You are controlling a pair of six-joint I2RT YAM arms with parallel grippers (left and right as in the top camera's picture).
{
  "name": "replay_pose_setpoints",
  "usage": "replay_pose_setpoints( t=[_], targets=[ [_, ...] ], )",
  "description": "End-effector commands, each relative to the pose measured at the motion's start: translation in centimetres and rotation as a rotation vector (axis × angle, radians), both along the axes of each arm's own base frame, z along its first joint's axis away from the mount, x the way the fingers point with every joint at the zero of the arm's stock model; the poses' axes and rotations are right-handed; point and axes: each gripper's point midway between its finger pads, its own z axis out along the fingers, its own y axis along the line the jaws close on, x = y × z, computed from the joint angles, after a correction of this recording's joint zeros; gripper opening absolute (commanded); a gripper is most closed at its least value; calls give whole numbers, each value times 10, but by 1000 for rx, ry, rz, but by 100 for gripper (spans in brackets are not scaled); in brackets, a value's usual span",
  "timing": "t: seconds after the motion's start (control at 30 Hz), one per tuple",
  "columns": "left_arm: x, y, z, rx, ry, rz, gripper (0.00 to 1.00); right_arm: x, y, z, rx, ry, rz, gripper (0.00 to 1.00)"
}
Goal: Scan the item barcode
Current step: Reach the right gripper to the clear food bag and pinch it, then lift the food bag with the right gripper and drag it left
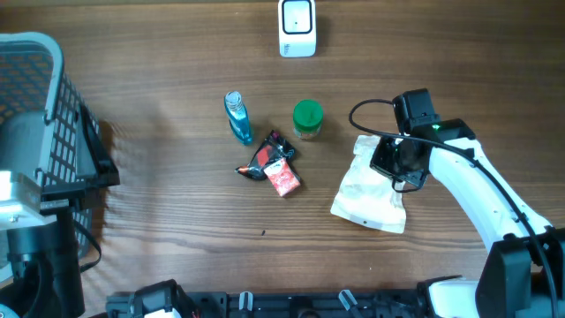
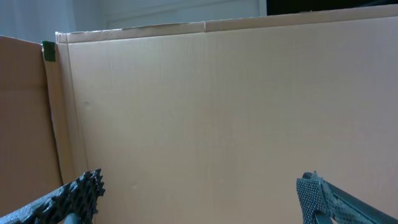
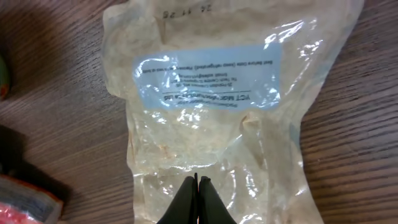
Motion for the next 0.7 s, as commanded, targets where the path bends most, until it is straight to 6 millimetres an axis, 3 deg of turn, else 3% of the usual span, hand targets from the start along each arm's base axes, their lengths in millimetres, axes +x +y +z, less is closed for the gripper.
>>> replay_pose_setpoints(
  t=[0.0,0.23,0.43,0.57,0.67],
  targets=[
    [-2,1,1,9,-5,13,100,6,-23,5,-88,-27,-33,5],
    [-2,1,1,9,-5,13,100,-15,-30,-33,-98,48,-54,4],
    [-2,1,1,9,-6,13,100,-20,-31,-38,-99,66,-69,5],
    [-2,1,1,9,-6,13,100,-37,-32,-58,-98,90,-75,5],
    [-2,1,1,9,-6,13,100,-34,-26,-57,-63,83,-62,5]
  ],
)
